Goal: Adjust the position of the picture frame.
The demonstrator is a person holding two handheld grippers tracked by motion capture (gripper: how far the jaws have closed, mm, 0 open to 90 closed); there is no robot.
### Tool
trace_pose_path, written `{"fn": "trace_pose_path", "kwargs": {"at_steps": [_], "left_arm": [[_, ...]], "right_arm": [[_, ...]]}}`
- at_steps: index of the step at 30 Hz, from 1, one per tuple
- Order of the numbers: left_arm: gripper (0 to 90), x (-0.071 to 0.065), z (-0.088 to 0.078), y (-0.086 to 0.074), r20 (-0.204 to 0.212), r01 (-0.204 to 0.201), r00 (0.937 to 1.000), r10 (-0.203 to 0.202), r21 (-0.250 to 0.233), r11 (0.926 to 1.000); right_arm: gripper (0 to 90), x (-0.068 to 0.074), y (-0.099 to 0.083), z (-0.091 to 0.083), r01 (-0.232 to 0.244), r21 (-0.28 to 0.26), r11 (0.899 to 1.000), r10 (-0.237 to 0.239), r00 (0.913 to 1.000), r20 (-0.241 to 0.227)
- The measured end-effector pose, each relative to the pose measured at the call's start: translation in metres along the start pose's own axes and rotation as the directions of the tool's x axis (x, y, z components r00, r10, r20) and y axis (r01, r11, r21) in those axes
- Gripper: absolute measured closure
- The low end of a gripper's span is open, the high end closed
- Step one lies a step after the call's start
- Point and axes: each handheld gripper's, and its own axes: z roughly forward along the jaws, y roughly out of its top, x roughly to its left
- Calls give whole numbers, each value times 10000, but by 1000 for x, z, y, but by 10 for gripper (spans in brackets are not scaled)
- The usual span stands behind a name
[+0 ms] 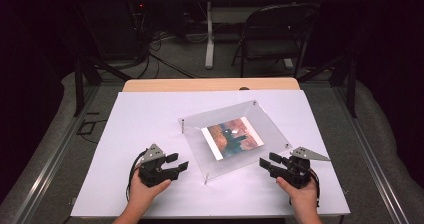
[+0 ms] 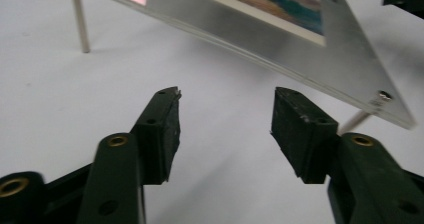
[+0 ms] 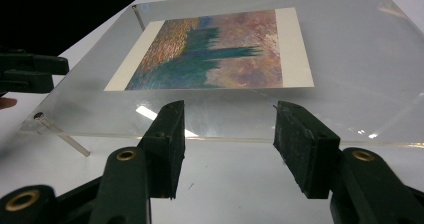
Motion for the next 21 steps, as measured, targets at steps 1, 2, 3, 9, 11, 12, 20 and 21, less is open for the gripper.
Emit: {"fn": "trace_pose_path", "kwargs": {"at_steps": [1,2,3,9,11,12,20,21], "left_arm": [[414,4,1,1,-146,40,9999,-40,9,10000],[399,8,2,1,-326,24,9995,-23,16,10000],[381,11,2,2,-409,37,9992,-36,34,10000],[360,34,7,10,-1083,-28,9941,37,85,10000],[364,41,11,13,-1132,138,9935,-137,4,9999],[368,45,13,15,-1185,136,9929,-136,-7,9999],[440,59,35,26,-1438,72,9896,-67,25,10000],[448,61,37,28,-1429,56,9897,-52,23,10000]], "right_arm": [[459,0,0,0,-19,3,10000,19,10000,2],[459,0,0,0,-35,3,10000,35,10000,-6],[458,0,0,0,-28,-7,10000,28,10000,-18],[456,0,0,0,-63,10,10000,63,10000,-8],[455,-1,0,1,-71,4,10000,71,10000,-1],[456,-1,0,1,-93,14,10000,93,10000,4],[455,-2,-1,0,-170,40,9998,170,9999,-14],[456,-2,-1,0,-170,52,9998,170,9999,-17]]}}
